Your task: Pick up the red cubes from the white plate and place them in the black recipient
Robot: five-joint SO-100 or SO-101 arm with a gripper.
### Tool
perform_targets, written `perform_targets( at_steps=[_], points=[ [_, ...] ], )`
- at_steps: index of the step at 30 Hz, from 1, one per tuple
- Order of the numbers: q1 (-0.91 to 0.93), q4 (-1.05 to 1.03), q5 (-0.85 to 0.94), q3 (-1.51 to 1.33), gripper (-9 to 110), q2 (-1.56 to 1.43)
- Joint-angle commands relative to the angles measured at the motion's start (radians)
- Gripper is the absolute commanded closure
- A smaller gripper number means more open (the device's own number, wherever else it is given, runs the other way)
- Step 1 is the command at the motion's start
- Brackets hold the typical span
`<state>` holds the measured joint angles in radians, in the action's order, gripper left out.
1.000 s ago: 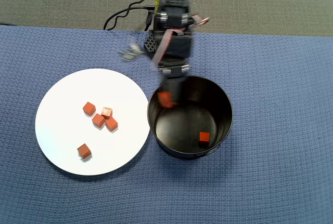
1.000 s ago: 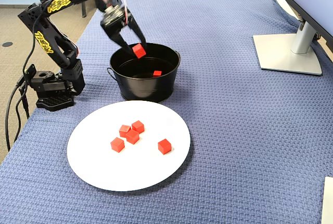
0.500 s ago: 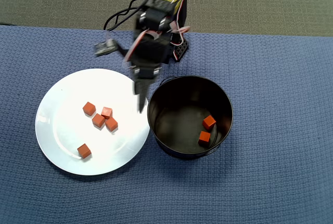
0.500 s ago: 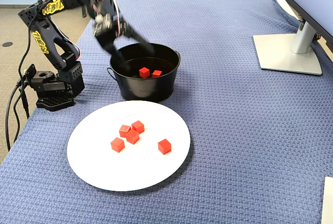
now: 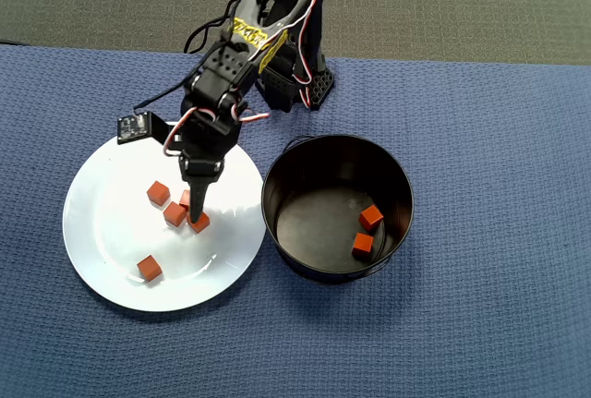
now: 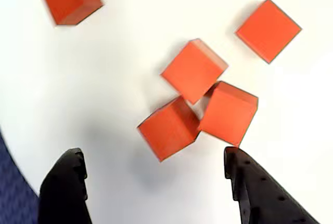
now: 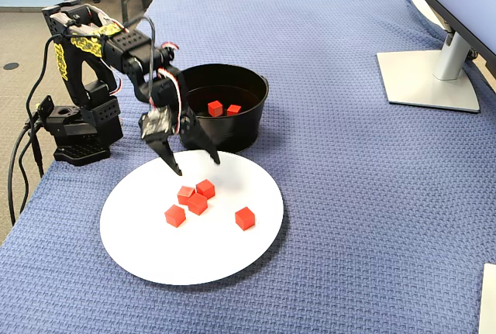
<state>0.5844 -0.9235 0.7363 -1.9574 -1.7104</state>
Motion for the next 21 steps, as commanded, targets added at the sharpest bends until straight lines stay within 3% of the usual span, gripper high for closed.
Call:
perform_targets(
  at_steps=[1, 10, 21],
  points=[
    [0.023, 0.044, -0.16, 0.057, 79, 0.044],
    [0.025, 0.026, -0.713, 0.129, 85, 0.078],
    [0.025, 0.023, -0.963, 0.124, 83, 0.061]
  ],
)
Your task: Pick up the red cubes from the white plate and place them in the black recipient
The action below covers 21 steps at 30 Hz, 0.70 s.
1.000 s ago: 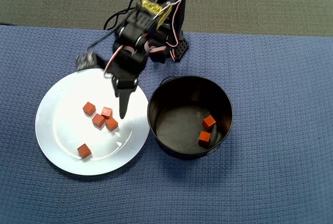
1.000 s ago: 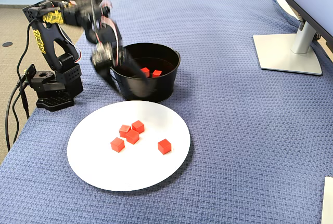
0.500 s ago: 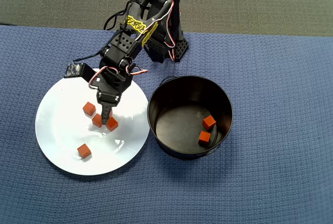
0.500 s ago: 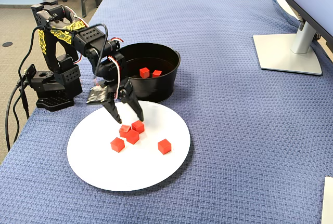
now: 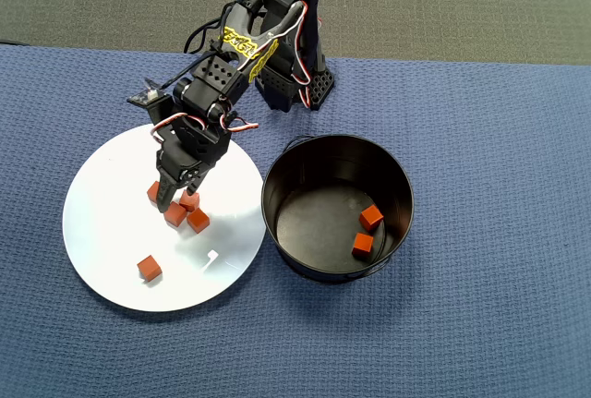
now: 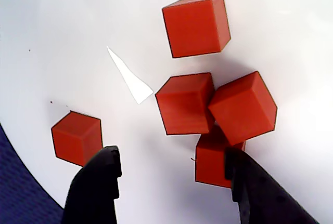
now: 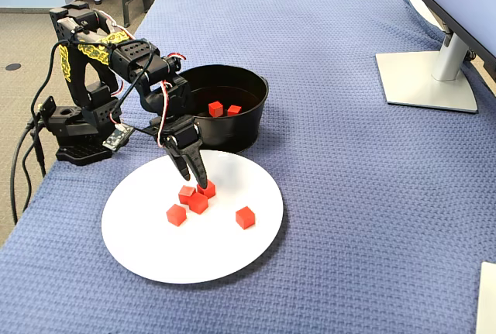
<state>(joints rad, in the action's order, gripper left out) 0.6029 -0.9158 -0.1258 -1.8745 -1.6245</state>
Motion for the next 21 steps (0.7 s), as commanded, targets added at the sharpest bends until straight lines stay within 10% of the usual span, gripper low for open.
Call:
perform_targets(
  at_steps=[1, 21],
  points=[
    [0.005, 0.015, -0.12, 0.04, 83, -0.025],
    [-0.112, -0.077, -0.118, 0.189, 83, 0.173]
  ],
)
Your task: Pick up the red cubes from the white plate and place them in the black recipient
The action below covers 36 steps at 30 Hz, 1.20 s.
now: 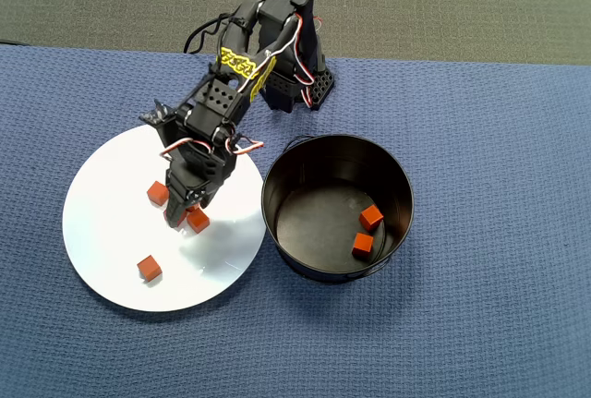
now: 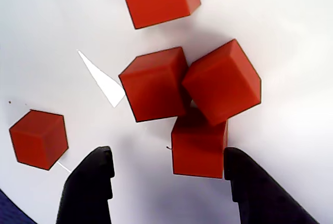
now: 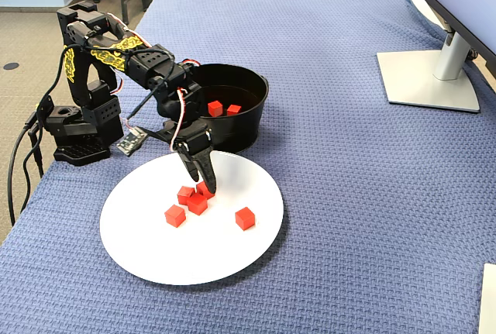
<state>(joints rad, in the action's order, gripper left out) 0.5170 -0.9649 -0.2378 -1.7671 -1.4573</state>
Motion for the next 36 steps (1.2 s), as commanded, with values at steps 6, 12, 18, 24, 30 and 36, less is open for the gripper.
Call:
perform_targets(
  at_steps=[6, 12, 18, 24, 30, 36],
  points=[
    [-0.041, -0.08, 0.002, 0.124, 83, 0.052],
    [-0.044, -0.158, 0.003, 0.209, 84, 0.13],
    [-0.04, -0.192, 0.006, 0.305, 85, 0.219],
    [-0.04, -0.201, 0.029, 0.336, 88, 0.245],
    [-0.043, -0.222, 0.054, 0.348, 100, 0.252],
    [-0.037, -0.227, 0.046, 0.348, 102, 0.252]
  ],
)
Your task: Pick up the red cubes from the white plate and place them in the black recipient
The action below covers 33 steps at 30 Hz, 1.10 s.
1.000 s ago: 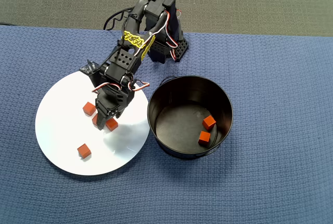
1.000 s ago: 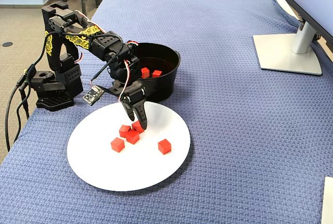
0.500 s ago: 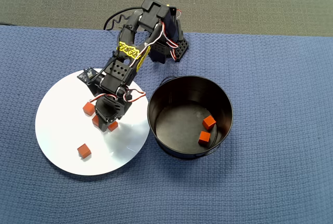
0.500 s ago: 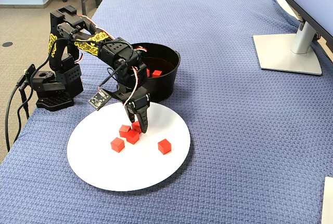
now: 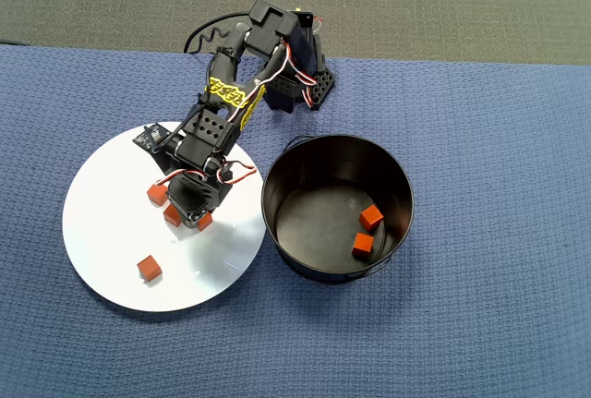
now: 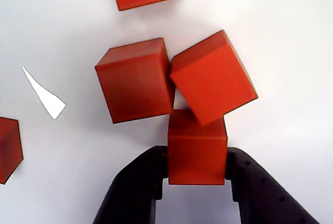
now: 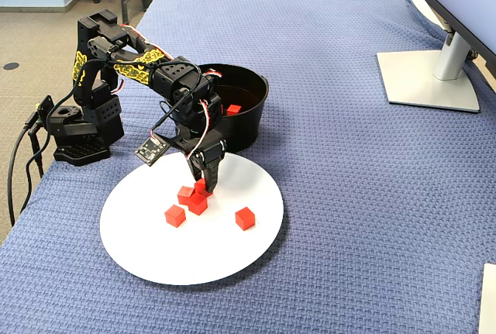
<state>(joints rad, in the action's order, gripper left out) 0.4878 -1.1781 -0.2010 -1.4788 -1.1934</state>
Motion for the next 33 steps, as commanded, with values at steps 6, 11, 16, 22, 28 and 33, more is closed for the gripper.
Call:
perform_targets(
  at_steps=[6, 11, 16, 22, 28, 33],
  points=[
    [0.071, -0.063, -0.025, 0.086, 102, -0.181],
    [0.092, -0.118, -0.084, 0.164, 102, -0.351],
    [-0.038, -0.163, -0.152, 0.13, 102, -0.538],
    [-0.35, -0.166, -0.252, 0.02, 102, -0.689],
    [-0.672, -0.15, -0.173, -0.164, 81, -0.848],
    [-0.592, -0.141, 0.241, -0.175, 74, -0.825]
  ],
)
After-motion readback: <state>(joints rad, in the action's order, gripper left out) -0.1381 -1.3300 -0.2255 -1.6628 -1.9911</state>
